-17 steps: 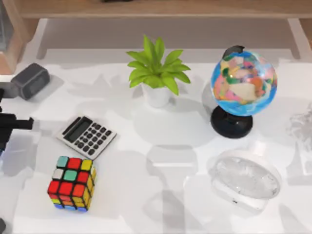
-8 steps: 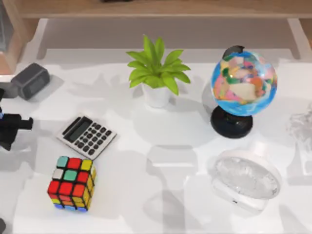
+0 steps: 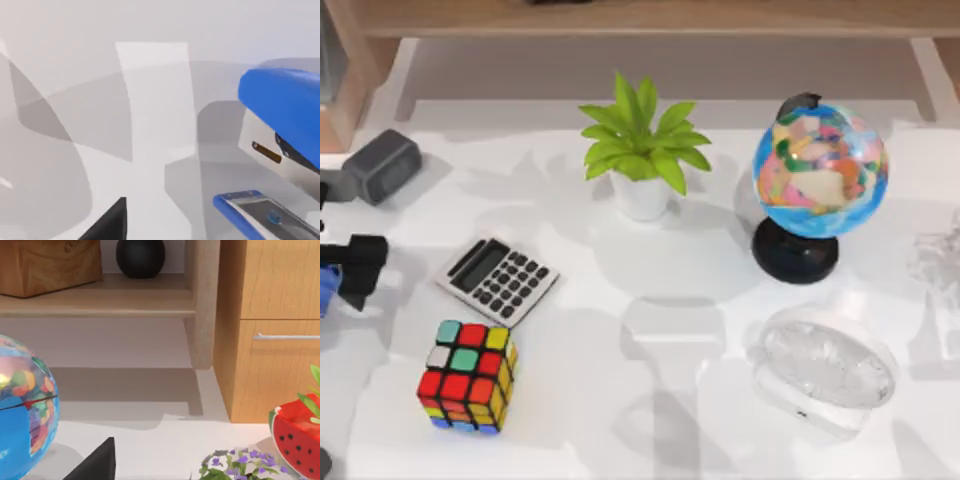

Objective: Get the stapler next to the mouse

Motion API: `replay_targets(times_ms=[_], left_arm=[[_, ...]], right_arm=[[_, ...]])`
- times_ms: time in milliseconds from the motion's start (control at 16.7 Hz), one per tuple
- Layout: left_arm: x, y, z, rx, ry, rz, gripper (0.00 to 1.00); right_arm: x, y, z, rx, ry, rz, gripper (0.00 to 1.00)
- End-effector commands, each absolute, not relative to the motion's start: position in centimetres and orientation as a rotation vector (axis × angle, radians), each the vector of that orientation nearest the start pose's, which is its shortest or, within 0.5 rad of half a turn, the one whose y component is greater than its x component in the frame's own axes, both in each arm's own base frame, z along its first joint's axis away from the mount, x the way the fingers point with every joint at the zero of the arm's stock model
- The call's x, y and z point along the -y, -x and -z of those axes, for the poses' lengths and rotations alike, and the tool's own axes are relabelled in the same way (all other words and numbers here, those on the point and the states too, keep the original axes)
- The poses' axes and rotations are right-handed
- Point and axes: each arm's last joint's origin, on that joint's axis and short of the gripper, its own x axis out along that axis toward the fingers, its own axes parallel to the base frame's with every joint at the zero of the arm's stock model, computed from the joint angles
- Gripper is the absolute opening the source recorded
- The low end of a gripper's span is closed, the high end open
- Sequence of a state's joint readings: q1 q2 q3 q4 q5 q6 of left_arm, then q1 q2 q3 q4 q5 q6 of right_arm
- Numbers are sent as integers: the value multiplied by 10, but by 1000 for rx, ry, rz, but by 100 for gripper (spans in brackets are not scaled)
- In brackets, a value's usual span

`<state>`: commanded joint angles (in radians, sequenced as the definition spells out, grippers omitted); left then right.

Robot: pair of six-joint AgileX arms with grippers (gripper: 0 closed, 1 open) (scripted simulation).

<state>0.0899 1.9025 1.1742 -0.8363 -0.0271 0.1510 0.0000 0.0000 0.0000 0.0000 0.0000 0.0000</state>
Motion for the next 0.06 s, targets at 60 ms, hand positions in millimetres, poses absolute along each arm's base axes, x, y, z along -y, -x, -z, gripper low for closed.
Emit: replay_targets(times_ms=[60], left_arm=[[-33, -333, -132, -1568, -66, 21, 100]], right_arm=[[1, -106, -160, 0, 0, 0, 100]])
